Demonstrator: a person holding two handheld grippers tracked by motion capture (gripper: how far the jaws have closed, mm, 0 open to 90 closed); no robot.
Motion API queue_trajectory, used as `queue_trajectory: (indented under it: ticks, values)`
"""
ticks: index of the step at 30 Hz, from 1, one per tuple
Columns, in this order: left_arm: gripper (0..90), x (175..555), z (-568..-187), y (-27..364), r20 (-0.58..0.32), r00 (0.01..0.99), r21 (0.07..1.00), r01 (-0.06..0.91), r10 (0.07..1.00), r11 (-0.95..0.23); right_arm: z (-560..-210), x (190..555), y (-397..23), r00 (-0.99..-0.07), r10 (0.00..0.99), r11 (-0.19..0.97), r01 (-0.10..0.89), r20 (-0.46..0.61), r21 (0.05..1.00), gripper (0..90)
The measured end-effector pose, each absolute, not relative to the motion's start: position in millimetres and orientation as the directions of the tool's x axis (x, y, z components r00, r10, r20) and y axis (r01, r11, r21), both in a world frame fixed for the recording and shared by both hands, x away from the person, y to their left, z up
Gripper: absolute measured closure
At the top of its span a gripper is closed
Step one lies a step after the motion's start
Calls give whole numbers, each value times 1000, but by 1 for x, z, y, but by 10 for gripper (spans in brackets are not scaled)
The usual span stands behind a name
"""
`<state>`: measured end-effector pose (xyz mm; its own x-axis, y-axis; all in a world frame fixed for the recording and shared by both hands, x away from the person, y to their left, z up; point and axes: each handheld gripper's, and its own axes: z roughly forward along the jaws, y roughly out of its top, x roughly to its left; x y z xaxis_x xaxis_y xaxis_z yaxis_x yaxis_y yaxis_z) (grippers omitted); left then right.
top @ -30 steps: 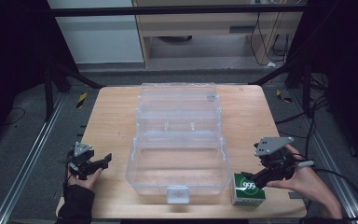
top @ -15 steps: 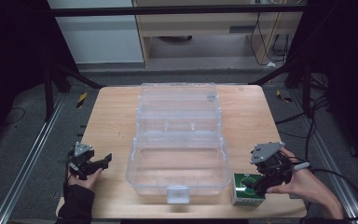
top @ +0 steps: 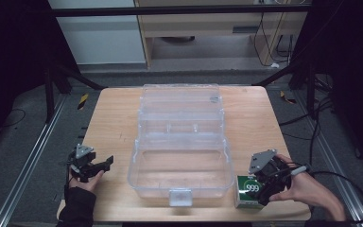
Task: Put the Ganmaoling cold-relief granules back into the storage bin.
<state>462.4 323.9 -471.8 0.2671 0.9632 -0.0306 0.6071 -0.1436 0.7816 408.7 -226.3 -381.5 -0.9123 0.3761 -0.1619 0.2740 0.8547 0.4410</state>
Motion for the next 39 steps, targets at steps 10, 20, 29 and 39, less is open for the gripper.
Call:
queue_trajectory:
  ticks: [10,20,29,39]
  values:
    - [235,462,-472,324,-31,268,782,606,963,-144,-393,406,-224,-929,345,879,269,-136,393,22]
    - [235,462,-472,324,-30,269,782,606,963,-145,-404,406,-222,-937,329,895,268,-120,357,18]
    - [235,462,-472,324,-30,268,782,606,963,-144,-411,408,-218,-946,300,912,248,-119,325,13]
    - [235,462,-472,324,-29,268,782,606,963,-146,-424,410,-218,-952,289,922,247,-105,300,15]
